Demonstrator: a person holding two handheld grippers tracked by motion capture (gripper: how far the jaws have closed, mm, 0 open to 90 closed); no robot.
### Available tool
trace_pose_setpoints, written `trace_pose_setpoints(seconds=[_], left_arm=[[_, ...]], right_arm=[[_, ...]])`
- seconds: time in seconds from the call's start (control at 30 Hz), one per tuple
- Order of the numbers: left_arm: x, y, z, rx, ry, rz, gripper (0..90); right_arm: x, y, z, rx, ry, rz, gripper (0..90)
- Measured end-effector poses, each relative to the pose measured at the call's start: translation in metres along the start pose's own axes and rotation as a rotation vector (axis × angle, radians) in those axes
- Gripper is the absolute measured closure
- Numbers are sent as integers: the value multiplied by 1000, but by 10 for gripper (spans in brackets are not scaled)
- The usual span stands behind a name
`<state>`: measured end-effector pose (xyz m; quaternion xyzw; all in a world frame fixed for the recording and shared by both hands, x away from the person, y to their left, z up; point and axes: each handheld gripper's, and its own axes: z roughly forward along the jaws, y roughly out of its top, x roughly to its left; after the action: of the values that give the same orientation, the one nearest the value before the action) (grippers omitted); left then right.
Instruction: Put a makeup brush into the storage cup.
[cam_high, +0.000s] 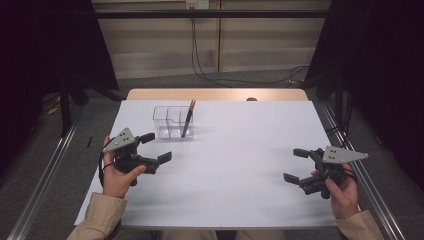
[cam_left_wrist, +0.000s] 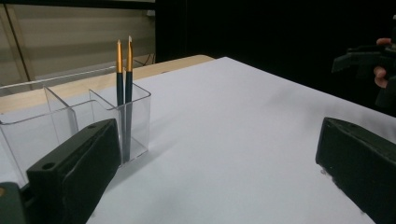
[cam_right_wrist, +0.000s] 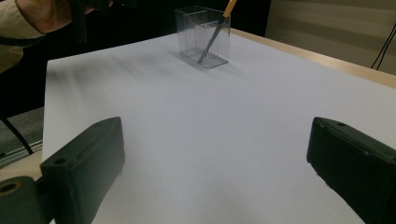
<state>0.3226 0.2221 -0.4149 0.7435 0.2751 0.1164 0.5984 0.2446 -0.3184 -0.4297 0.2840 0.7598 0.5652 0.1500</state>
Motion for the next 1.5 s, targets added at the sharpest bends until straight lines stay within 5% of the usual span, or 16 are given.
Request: trace_pose_setpoints(seconds=[1.5], left_arm=[[-9,-15,-40,-16,34,39,0]], right_arm=[[-1,0,0,1,-2,1,36]])
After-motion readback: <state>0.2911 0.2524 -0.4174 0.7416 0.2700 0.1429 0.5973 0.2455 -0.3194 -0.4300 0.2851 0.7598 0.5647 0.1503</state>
